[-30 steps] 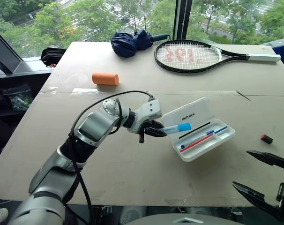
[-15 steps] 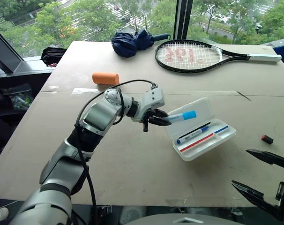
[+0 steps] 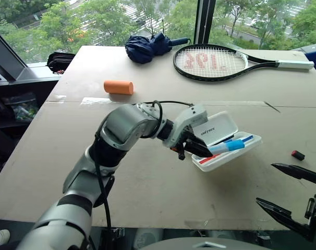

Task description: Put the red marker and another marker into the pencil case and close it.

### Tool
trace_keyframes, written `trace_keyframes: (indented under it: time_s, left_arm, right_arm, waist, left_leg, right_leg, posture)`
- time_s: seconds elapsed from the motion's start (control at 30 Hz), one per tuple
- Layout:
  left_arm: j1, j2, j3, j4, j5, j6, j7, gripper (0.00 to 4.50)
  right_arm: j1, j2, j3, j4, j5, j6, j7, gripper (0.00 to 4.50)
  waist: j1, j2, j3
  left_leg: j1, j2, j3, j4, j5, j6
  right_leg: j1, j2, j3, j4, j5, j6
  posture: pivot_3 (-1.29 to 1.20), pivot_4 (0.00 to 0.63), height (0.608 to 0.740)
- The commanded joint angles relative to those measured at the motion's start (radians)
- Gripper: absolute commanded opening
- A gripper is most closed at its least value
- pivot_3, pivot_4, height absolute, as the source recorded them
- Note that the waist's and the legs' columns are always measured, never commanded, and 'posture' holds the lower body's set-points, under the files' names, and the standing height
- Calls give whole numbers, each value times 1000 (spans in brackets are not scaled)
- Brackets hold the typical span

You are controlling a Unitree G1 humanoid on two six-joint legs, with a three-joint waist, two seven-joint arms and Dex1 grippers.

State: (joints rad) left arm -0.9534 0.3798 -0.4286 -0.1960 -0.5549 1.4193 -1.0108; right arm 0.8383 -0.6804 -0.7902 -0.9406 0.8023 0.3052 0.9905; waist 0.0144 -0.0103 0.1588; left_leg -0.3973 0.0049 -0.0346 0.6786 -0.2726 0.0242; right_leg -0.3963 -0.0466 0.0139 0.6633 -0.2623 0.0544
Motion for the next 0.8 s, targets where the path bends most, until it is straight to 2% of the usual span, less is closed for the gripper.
trace_keyframes:
  time_s: [0.03, 0.13, 0.3, 0.47, 0.8]
  left_arm:
    - [-27, -87, 46, 33, -15, 70, 93, 781]
    - [-28, -133, 94, 41, -8, 120, 169, 781]
    - [-12, -166, 102, 17, 20, 146, 293, 781]
    - [-2, -216, 156, 12, 3, 181, 361, 781]
    - [9, -189, -3, 43, -24, 183, 362, 781]
  right_arm:
    - [21, 13, -22, -31, 26, -1, -10, 4500]
    - [45, 30, -32, -45, 30, -5, -16, 4500]
    - [68, 47, -32, -58, 31, -12, -29, 4500]
    - [72, 50, -27, -67, 33, -11, -41, 4500]
    - [87, 60, -21, -74, 26, -16, -51, 4500]
  waist:
    - [-1, 0, 0]
    - [-5, 0, 0]
    - [-1, 0, 0]
    - [1, 0, 0]
    - [0, 0, 0]
  left_leg:
    - [0, 0, 0, 0, 0, 0]
    - [0, 0, 0, 0, 0, 0]
    - [1, 1, 0, 0, 0, 0]
    - [0, 0, 0, 0, 0, 0]
    - [0, 0, 0, 0, 0, 0]
  right_leg:
    - [0, 0, 1, 0, 0, 0]
    - [0, 0, 0, 1, 0, 0]
    - [0, 0, 1, 1, 0, 0]
    - [0, -1, 1, 0, 0, 0]
    - [0, -1, 1, 0, 0, 0]
  posture:
    - [0, 150, 730]
    - [0, 150, 730]
    - [0, 150, 730]
    - [0, 150, 730]
    - [0, 150, 730]
